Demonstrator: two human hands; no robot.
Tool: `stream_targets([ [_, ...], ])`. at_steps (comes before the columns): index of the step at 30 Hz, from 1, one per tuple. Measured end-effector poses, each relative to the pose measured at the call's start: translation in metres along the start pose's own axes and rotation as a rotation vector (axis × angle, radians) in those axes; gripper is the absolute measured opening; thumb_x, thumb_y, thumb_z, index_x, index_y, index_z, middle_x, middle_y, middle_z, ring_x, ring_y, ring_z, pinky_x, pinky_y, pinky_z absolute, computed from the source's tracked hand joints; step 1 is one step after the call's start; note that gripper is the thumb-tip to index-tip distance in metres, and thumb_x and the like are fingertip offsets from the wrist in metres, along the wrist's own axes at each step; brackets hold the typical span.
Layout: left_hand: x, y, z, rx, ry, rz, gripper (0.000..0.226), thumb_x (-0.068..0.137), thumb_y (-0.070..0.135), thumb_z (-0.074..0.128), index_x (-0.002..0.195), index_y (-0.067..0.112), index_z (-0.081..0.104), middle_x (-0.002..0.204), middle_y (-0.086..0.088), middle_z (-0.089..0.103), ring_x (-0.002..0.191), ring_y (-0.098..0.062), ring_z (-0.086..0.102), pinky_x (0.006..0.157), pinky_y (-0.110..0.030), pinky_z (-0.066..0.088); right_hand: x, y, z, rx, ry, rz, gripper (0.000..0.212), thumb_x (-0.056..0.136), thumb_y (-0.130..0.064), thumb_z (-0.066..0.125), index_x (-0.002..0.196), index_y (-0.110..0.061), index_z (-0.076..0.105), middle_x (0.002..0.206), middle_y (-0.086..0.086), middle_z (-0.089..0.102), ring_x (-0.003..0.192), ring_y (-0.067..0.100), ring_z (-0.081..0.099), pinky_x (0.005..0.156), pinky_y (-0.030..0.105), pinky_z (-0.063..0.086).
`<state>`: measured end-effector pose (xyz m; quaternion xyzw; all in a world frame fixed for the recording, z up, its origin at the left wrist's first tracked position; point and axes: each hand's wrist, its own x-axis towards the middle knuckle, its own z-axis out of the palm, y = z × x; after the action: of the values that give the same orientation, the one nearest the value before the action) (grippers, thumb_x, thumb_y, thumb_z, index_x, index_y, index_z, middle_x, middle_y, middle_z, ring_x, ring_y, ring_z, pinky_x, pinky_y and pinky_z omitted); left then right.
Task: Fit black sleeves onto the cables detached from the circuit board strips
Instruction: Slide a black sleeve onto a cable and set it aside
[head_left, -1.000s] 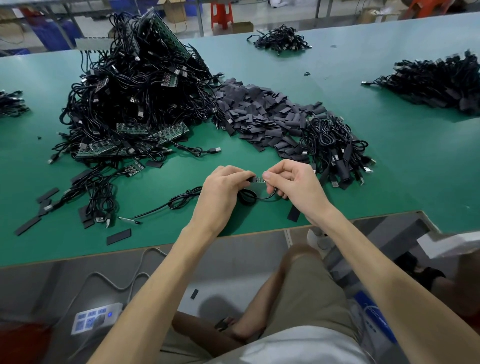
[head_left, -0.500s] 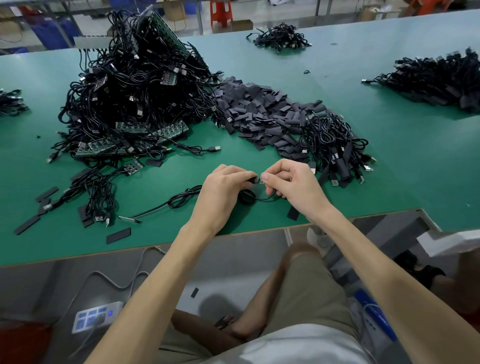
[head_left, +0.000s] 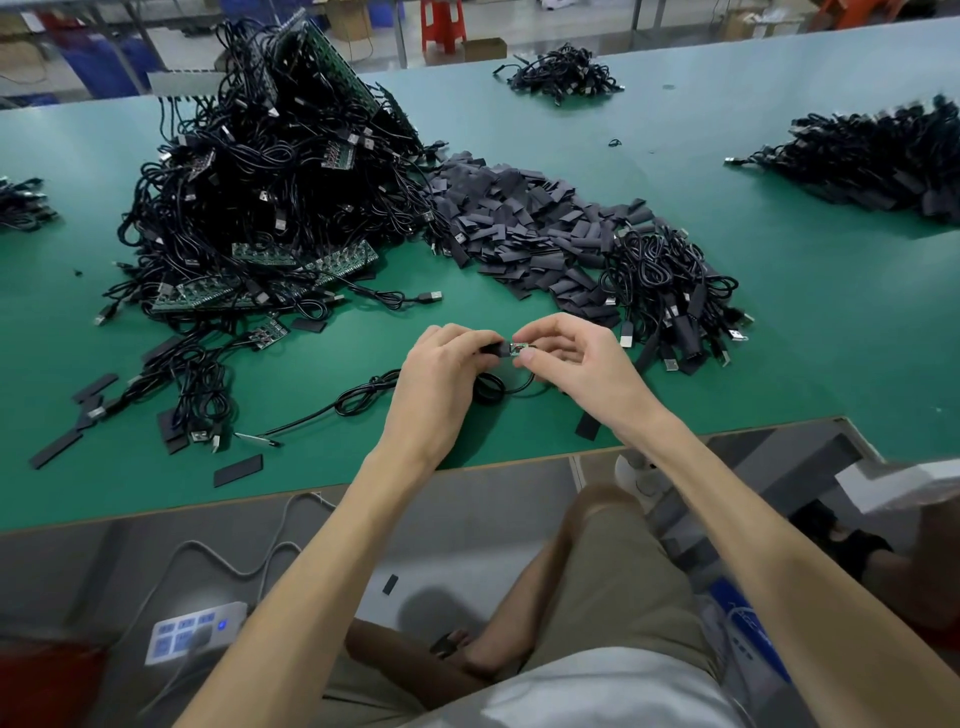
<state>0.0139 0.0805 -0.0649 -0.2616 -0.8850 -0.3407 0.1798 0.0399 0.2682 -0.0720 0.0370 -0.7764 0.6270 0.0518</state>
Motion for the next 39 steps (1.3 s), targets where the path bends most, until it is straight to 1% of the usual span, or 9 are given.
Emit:
stream_targets([
  [3, 0.0000, 0.0015, -0.0016, -0.006, 0.015, -0.024, 0.016, 0.090, 0.003, 0.072, 0.104, 0.010, 0.078, 0.097, -0.005, 0.073, 0.093, -0.026, 0.061, 0.085, -0.023, 0.044, 0.0000, -0.0003, 0.0014, -0.010, 0.024, 0.014, 0.012, 0.091, -0.011, 0.075, 0.102, -0.014, 0.072, 0.087, 0.001, 0.067, 0.075, 0.017, 0.056, 0.077, 0.028, 0.052],
  [6, -0.0007, 0.0027, -0.0015, 0.002, 0.010, -0.026, 0.019, 0.090, -0.001, 0.070, 0.105, 0.008, 0.078, 0.099, -0.007, 0.073, 0.094, -0.027, 0.059, 0.084, -0.020, 0.041, -0.0008, 0.0005, 0.0008, -0.008, 0.046, 0.022, 0.011, 0.090, -0.009, 0.076, 0.101, -0.010, 0.072, 0.086, 0.007, 0.072, 0.070, 0.013, 0.063, 0.069, 0.021, 0.052],
  [10, -0.0019, 0.0033, -0.0013, 0.037, 0.001, 0.015, 0.020, 0.090, -0.002, 0.070, 0.107, 0.006, 0.077, 0.100, -0.008, 0.073, 0.094, -0.026, 0.057, 0.084, -0.019, 0.040, -0.0012, 0.0022, -0.0010, -0.014, 0.034, 0.024, 0.009, 0.090, -0.009, 0.075, 0.098, -0.007, 0.072, 0.084, 0.012, 0.076, 0.065, 0.012, 0.062, 0.064, 0.019, 0.050],
  [15, -0.0030, -0.0011, 0.0019, 0.053, -0.016, 0.088, 0.022, 0.088, -0.003, 0.072, 0.106, 0.009, 0.077, 0.099, -0.003, 0.073, 0.091, -0.024, 0.055, 0.080, -0.028, 0.048, -0.0003, 0.0052, -0.0032, 0.002, -0.009, 0.019, 0.008, 0.089, -0.007, 0.077, 0.095, -0.009, 0.072, 0.081, 0.010, 0.076, 0.069, 0.016, 0.062, 0.068, 0.024, 0.055],
  [20, -0.0033, -0.0047, 0.0069, 0.100, -0.022, 0.133, 0.024, 0.087, -0.003, 0.071, 0.107, 0.010, 0.075, 0.100, -0.002, 0.073, 0.090, -0.024, 0.055, 0.078, -0.035, 0.054, 0.0007, 0.0076, -0.0041, 0.015, -0.028, 0.019, 0.008, 0.088, -0.008, 0.078, 0.093, -0.011, 0.072, 0.080, 0.011, 0.076, 0.071, 0.017, 0.062, 0.068, 0.026, 0.055],
  [26, -0.0047, -0.0044, 0.0073, 0.112, -0.033, 0.156, 0.027, 0.086, -0.003, 0.073, 0.109, 0.010, 0.074, 0.101, -0.002, 0.073, 0.091, -0.023, 0.054, 0.078, -0.035, 0.054, 0.0008, 0.0075, -0.0049, 0.011, -0.052, 0.016, 0.009, 0.088, -0.009, 0.078, 0.095, -0.011, 0.072, 0.078, 0.006, 0.076, 0.071, 0.013, 0.061, 0.068, 0.023, 0.054],
  [31, -0.0046, -0.0032, 0.0061, 0.138, -0.040, 0.170, 0.025, 0.086, -0.002, 0.072, 0.109, 0.009, 0.074, 0.101, -0.002, 0.073, 0.090, -0.023, 0.053, 0.078, -0.030, 0.051, 0.0006, 0.0071, -0.0050, 0.015, -0.052, 0.016, 0.010, 0.088, -0.006, 0.078, 0.094, -0.011, 0.072, 0.077, 0.006, 0.076, 0.071, 0.011, 0.061, 0.068, 0.021, 0.052],
  [35, -0.0047, -0.0019, 0.0057, 0.164, -0.048, 0.170, 0.023, 0.088, 0.001, 0.072, 0.110, 0.010, 0.074, 0.101, -0.002, 0.073, 0.090, -0.022, 0.053, 0.078, -0.024, 0.043, 0.0004, 0.0066, -0.0052, 0.012, -0.049, 0.018, 0.009, 0.088, -0.005, 0.078, 0.095, -0.008, 0.072, 0.079, 0.009, 0.076, 0.072, 0.014, 0.061, 0.069, 0.023, 0.052],
  [39, -0.0047, -0.0018, 0.0057, 0.175, -0.050, 0.183, 0.021, 0.091, 0.003, 0.071, 0.111, 0.009, 0.073, 0.100, -0.003, 0.072, 0.090, -0.024, 0.054, 0.077, -0.029, 0.046, -0.0004, 0.0059, -0.0052, 0.005, -0.048, 0.017, 0.010, 0.087, -0.006, 0.078, 0.096, -0.008, 0.073, 0.080, 0.008, 0.077, 0.074, 0.011, 0.063, 0.070, 0.022, 0.052],
])
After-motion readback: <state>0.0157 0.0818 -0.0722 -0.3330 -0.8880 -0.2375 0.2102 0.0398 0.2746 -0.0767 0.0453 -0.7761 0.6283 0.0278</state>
